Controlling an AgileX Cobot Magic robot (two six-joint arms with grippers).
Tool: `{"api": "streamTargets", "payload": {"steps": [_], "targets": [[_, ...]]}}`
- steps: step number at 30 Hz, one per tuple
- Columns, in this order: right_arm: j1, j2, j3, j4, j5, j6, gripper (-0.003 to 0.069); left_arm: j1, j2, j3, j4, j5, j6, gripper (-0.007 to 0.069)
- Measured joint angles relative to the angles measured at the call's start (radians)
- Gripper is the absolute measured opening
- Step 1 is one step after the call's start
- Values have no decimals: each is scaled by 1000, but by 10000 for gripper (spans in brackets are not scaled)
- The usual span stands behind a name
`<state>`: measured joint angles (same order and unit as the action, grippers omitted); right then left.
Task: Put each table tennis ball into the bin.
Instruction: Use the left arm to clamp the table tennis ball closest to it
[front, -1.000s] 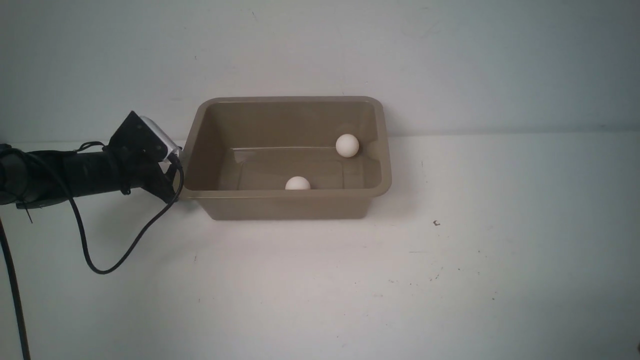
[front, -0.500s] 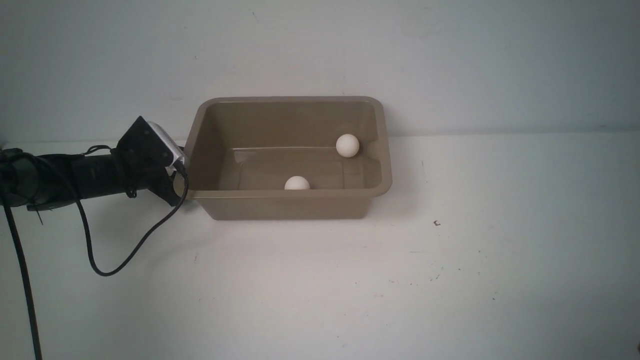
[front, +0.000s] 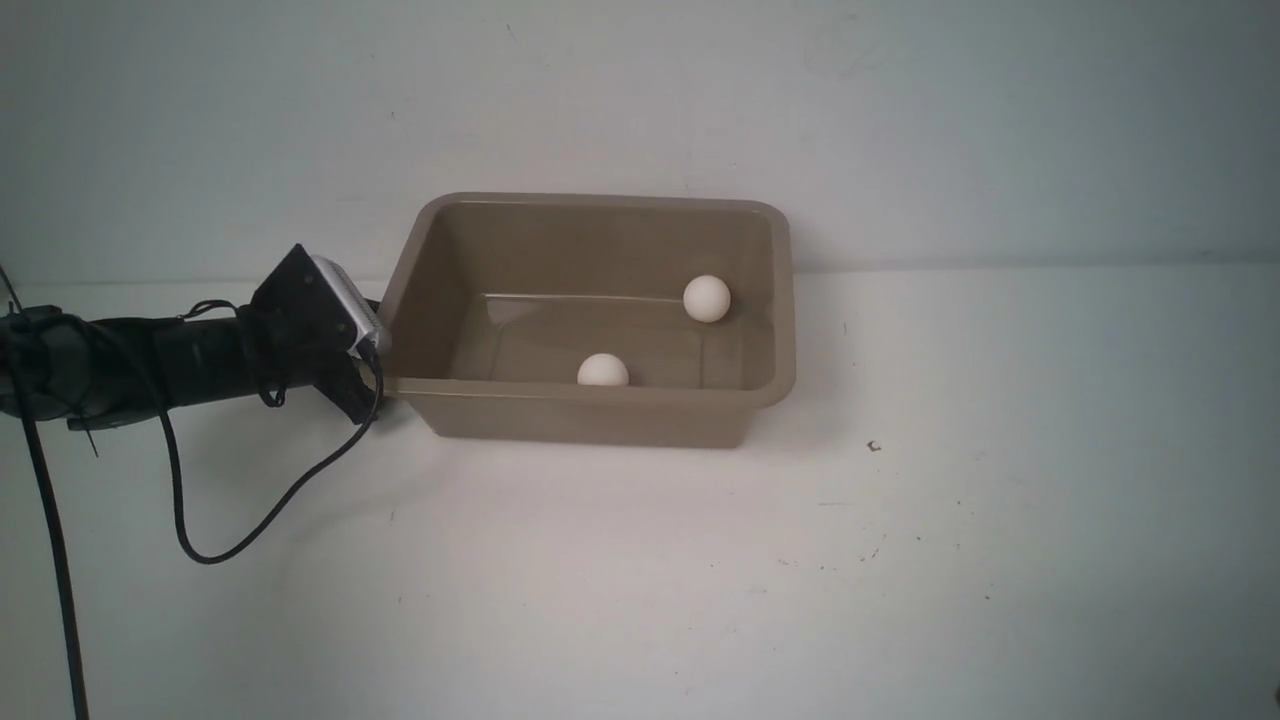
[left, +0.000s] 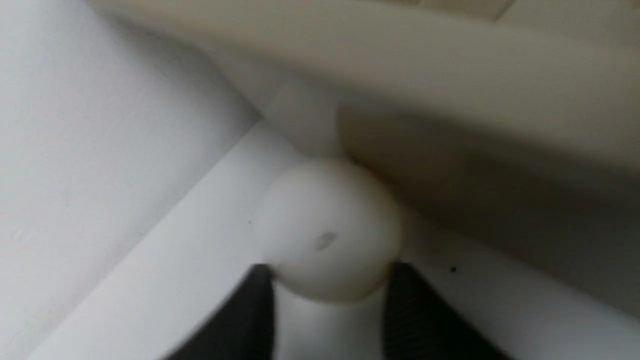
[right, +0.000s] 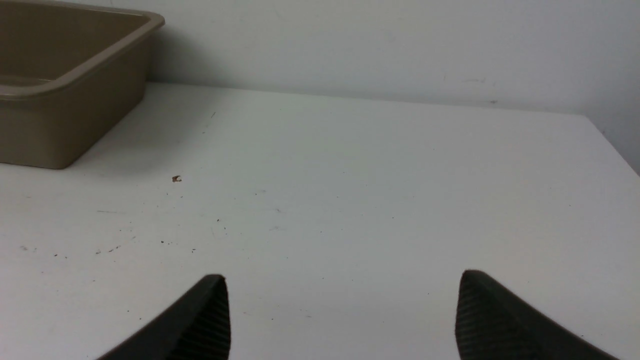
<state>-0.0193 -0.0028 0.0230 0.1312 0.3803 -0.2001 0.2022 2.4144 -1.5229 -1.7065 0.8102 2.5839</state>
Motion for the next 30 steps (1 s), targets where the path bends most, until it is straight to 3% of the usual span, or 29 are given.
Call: {"api": "streamTargets", "payload": {"steps": [3, 4, 15, 19, 26, 30], "targets": [[0, 0, 0, 0, 0, 0, 549, 24, -1, 0, 10, 47, 6, 46], [0, 0, 0, 0, 0, 0, 549, 35, -5, 0, 12, 70, 6, 23], [0, 0, 0, -1, 0, -1, 549, 125, -53, 0, 15, 183, 39, 5], [0, 0, 0, -1, 0, -1, 549, 123, -53, 0, 16, 212, 86, 58], [0, 0, 0, -1, 0, -1, 549, 124, -52, 0, 18, 228, 52, 363], [0, 0, 0, -1, 0, -1, 549, 115, -52, 0, 19, 223, -35, 462]]}}
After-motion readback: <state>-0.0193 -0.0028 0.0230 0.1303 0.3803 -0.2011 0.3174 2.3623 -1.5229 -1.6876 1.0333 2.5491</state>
